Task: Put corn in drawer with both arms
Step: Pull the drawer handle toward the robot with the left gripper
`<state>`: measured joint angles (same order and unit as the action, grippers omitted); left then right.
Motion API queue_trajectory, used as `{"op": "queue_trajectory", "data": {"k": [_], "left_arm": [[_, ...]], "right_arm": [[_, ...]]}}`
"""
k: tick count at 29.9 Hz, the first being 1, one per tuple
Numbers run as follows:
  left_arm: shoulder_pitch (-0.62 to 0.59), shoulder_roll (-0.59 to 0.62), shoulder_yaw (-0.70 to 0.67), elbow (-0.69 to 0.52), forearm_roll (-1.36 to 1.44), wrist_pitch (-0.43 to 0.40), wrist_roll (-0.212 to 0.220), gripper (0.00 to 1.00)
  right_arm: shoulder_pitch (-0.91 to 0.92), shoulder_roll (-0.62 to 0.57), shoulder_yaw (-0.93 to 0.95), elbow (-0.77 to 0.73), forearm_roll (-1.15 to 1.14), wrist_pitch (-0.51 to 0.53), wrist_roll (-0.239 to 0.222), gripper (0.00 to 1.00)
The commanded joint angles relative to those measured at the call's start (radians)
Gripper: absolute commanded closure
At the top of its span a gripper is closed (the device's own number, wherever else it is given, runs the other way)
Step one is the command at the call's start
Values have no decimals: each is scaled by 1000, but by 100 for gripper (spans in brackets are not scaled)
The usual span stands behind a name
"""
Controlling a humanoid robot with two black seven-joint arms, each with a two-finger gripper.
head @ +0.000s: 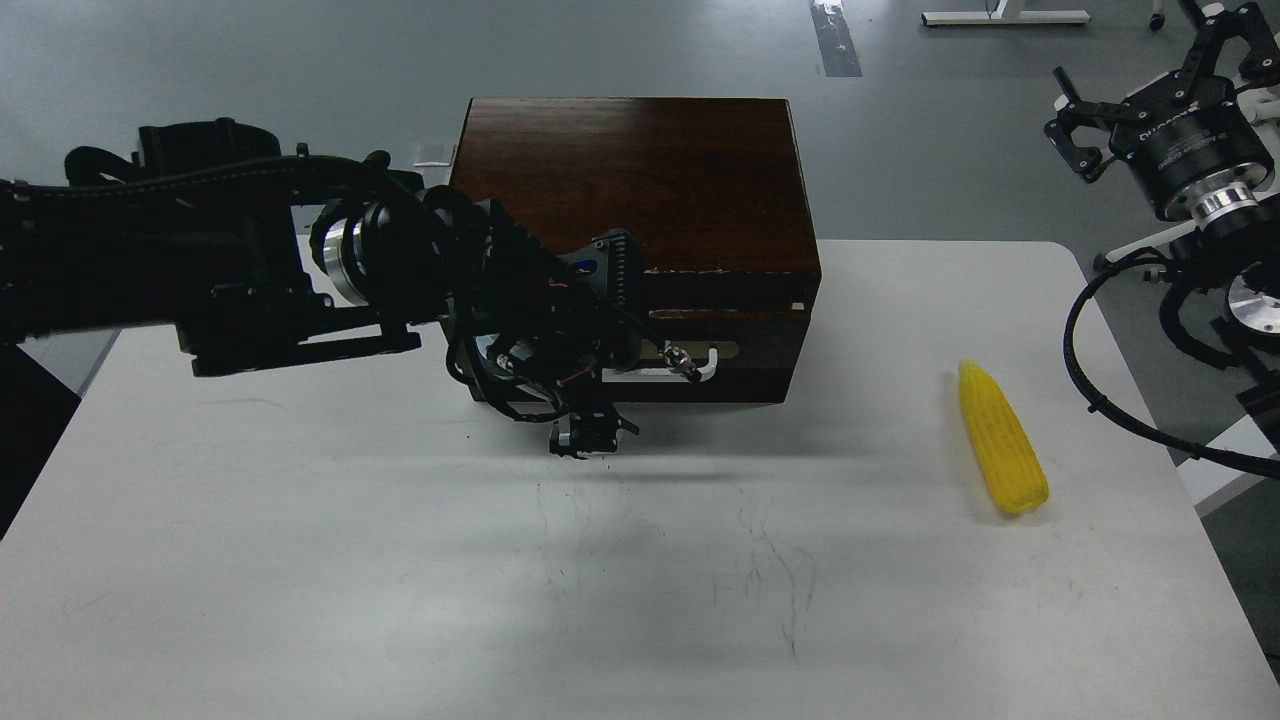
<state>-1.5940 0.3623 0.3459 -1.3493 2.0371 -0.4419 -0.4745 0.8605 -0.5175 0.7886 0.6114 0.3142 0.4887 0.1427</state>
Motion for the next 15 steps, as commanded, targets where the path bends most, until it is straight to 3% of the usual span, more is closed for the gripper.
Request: {"op": "queue_trajectory", "data": {"k": [1, 15], "left_arm": [[-6, 1, 10, -1, -2, 0, -9, 38], [-11, 17, 18, -70, -2, -29, -10, 37]], "right_arm": [[0, -2, 0, 1, 0, 0, 0, 0], [0, -9, 1, 1, 0, 0, 0, 0]]}}
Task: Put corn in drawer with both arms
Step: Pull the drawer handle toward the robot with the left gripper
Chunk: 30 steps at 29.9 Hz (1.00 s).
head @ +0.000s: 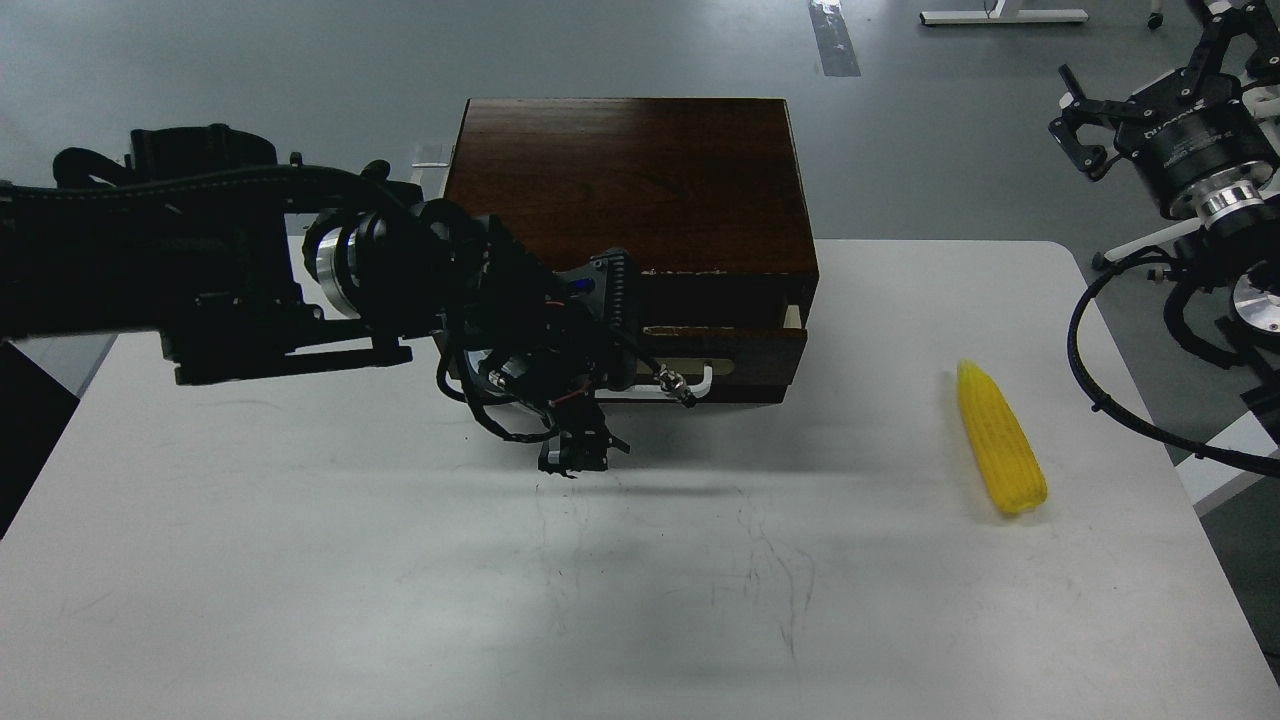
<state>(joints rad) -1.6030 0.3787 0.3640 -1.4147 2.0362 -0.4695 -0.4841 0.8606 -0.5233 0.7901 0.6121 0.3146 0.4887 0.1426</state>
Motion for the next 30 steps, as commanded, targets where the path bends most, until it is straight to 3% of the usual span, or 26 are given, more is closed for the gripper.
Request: {"op": "queue_trajectory", "data": {"k": [1, 30], "left_arm": [[-2, 0, 0, -6, -1, -1, -1, 37], [-31, 28, -4, -110, -4, -17, 1, 37]], "right_arm": [[-2, -3, -2, 0, 0, 0, 0, 0], [0, -3, -2, 0, -2, 0, 0, 0]]}}
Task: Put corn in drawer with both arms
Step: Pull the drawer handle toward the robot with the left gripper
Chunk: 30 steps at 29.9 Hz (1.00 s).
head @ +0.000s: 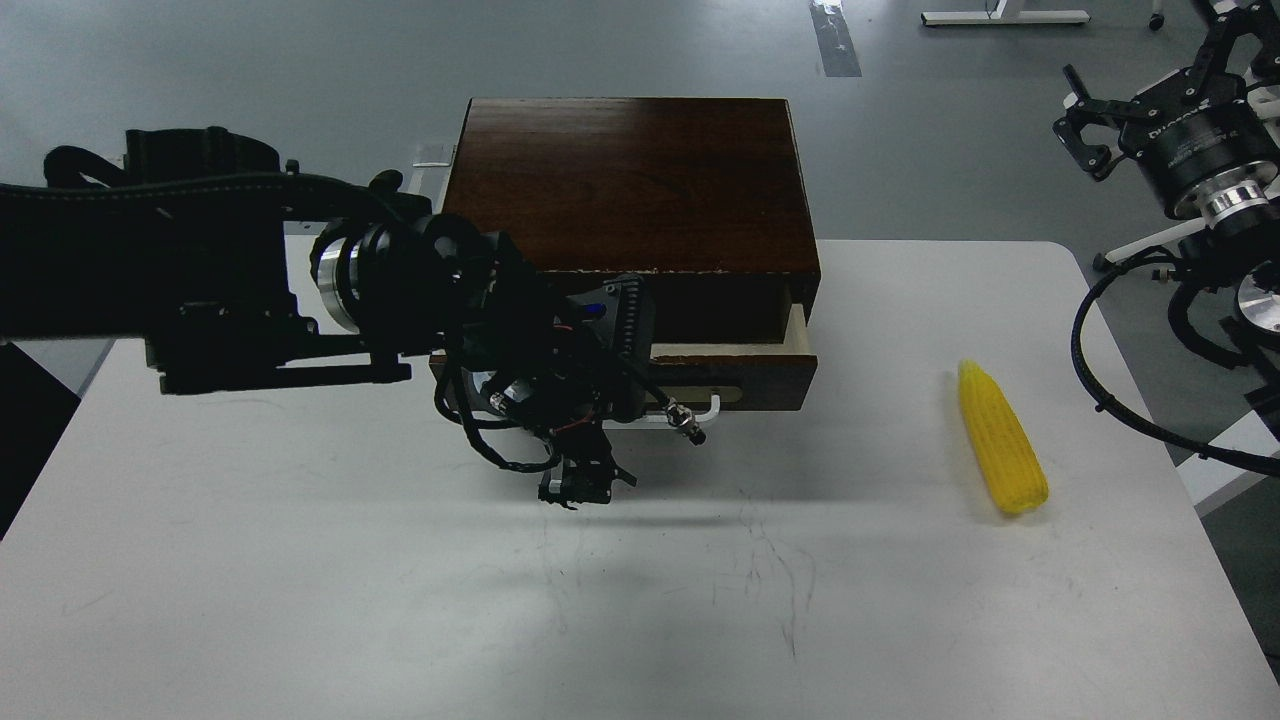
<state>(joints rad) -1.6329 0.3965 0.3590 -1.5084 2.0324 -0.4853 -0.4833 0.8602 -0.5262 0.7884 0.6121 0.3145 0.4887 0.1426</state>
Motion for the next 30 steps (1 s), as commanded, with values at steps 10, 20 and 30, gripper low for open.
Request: {"op": "queue_trajectory", "data": {"k": [10, 20, 30], "left_arm": [[1, 8, -2, -69, 2, -3, 6, 37], [-12, 10, -6, -82, 2, -3, 8, 32], [-22, 36, -29, -104, -4, -3, 6, 19]], "right_arm": [[0, 0, 0, -2, 0, 0, 0, 0], [2, 0, 0, -2, 0, 0, 0, 0], [2, -3, 0, -2, -2, 0, 0, 0]]}}
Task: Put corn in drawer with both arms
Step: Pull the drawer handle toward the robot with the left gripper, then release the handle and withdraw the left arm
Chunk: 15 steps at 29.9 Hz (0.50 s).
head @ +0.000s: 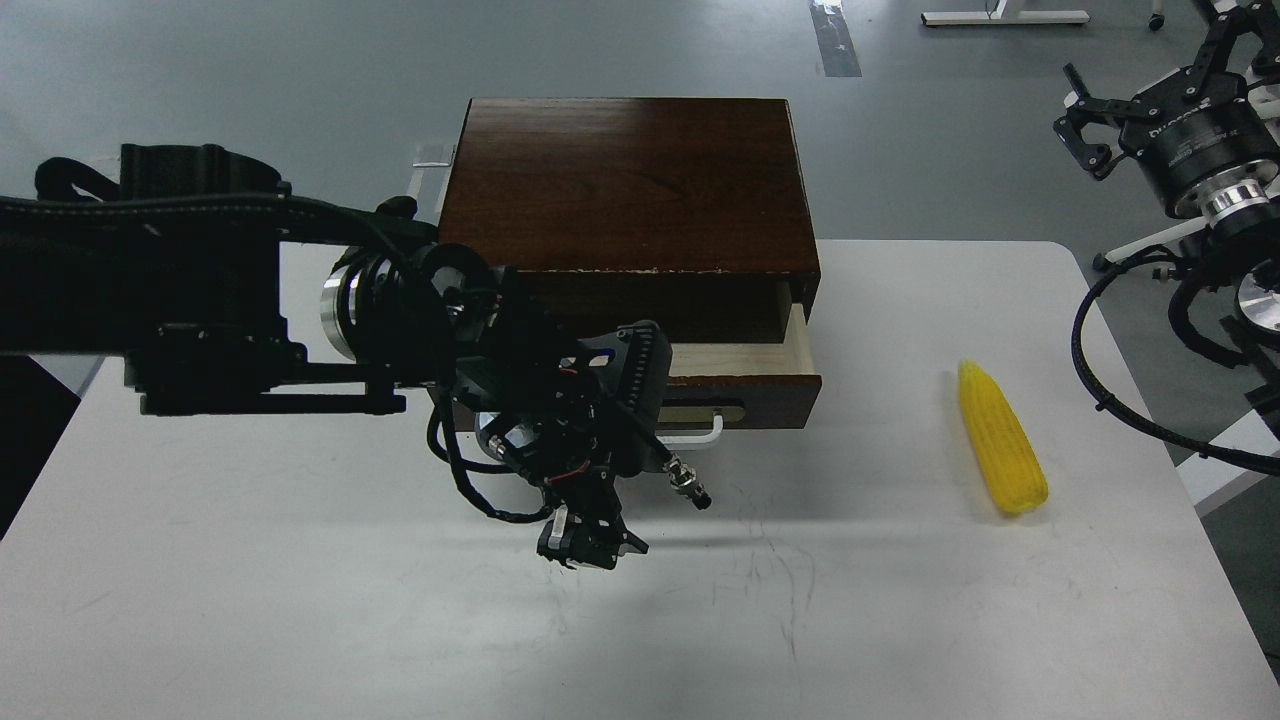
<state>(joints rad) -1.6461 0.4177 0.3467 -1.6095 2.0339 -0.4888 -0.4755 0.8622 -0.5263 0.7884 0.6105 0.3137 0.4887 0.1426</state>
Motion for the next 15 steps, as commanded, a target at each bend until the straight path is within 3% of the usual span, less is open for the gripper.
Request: {"op": "queue_trajectory", "data": {"k": [1, 4, 8, 15], "left_arm": [[-12, 27, -38, -6, -15, 0, -5, 16], [-9, 61, -121, -4, -120, 0, -8, 6], [-3, 118, -192, 14, -384, 0, -8, 3], [75, 254, -377, 138, -1242, 0, -8, 2]], "right_arm": [[0, -6, 0, 2, 1, 0, 0, 0], [1, -11, 0, 3, -1, 0, 0, 0], [4, -38, -11, 12, -4, 0, 2, 0], [73, -147, -76, 38, -71, 0, -9, 0]]}}
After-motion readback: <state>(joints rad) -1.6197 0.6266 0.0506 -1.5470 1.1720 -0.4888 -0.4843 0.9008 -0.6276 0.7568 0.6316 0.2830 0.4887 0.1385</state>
